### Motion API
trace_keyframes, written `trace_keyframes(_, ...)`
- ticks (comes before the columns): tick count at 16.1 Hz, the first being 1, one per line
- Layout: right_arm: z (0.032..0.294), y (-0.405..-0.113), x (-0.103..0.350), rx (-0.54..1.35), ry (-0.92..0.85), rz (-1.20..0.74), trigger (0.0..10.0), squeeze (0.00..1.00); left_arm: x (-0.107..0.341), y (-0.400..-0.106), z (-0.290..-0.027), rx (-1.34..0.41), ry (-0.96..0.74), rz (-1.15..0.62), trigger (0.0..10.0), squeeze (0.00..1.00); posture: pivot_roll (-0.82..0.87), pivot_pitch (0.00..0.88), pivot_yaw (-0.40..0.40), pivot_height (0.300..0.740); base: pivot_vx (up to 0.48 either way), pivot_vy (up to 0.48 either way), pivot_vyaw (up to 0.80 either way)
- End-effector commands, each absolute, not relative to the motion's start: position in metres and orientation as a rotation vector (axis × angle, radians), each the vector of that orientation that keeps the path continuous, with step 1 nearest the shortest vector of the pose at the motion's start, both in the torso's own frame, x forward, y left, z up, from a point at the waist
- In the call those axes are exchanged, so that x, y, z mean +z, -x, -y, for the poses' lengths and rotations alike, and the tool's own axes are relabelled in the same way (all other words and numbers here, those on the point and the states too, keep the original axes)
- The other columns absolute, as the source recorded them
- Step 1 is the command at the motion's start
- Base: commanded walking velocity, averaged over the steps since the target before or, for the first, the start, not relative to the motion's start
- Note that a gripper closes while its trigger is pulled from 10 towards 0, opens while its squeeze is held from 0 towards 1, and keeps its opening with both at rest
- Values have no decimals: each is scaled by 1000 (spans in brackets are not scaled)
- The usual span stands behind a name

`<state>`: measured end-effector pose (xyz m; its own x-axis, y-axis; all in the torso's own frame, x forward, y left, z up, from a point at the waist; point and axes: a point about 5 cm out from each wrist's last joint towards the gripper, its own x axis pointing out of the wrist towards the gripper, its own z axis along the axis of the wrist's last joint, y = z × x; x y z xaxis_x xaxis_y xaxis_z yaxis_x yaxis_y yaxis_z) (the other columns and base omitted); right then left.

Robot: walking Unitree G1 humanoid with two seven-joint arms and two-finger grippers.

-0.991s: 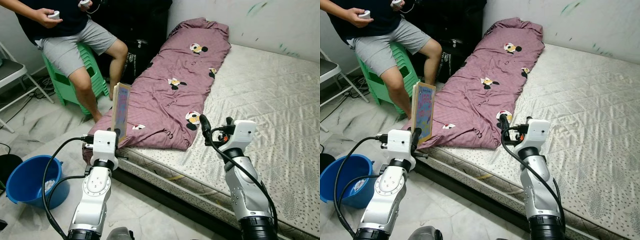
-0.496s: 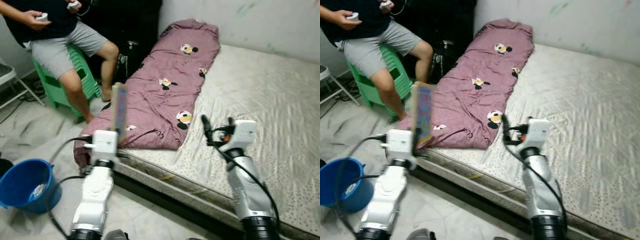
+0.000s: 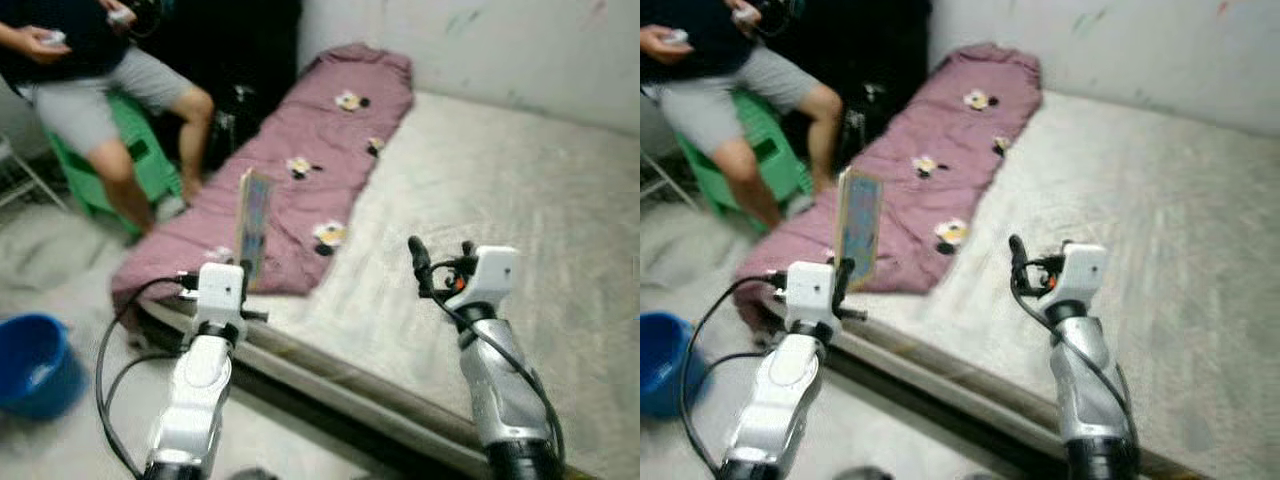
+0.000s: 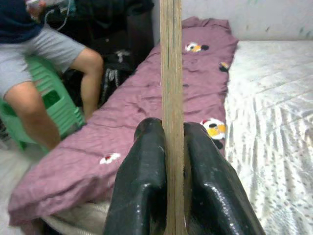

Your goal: Clean up the room

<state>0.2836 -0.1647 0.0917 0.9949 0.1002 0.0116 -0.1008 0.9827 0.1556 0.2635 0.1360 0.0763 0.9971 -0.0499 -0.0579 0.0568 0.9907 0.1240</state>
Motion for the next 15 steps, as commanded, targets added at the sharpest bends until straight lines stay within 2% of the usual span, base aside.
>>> trace_keyframes(1, 166, -285, 95, 100, -150, 13, 10000, 0, 87, -267, -138, -43, -124, 0, 10000, 0, -31, 0, 7, 740, 0, -368, 0)
trace_keyframes(4, 167, -285, 94, 99, -150, 9, 10000, 0, 87, -267, -137, -37, -111, 5, 10000, 0, -31, 0, 6, 740, 0, 0, 0)
trace_keyframes(13, 168, -285, 94, 98, -142, 7, 10000, 0, 87, -268, -135, -45, -106, 3, 10000, 0, -35, 0, 3, 740, 0, 0, -745)
trace_keyframes(15, 168, -285, 94, 100, -140, 8, 10000, 0, 87, -268, -135, -48, -106, 3, 10000, 0, -35, 0, 3, 740, 0, 0, 0)
